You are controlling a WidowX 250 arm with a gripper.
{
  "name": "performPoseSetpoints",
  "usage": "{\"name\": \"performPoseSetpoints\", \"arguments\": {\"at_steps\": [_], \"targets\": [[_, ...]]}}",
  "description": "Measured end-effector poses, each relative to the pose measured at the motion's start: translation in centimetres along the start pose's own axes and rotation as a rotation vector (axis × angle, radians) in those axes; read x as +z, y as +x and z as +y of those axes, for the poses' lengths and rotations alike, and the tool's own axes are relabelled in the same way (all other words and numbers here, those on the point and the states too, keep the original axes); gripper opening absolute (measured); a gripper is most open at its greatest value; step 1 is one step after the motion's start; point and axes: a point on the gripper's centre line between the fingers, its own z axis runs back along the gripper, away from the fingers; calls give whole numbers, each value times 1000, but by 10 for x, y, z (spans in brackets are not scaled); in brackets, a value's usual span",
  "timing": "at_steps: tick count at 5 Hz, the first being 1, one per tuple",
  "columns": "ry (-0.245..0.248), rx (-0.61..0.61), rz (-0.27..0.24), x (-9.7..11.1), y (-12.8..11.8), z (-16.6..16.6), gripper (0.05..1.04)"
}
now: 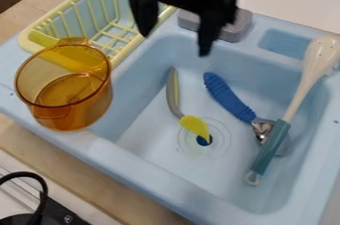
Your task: Move the serving spoon to the basket on the left
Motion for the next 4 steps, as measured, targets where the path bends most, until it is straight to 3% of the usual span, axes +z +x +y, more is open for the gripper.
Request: {"name": "performPoseSetpoints", "arguments": {"at_steps": [2,4], "targets": [[-141,-192,-20,-16,-19,-35,997],[-211,-323,-89,-37,-15,-59,997]]}}
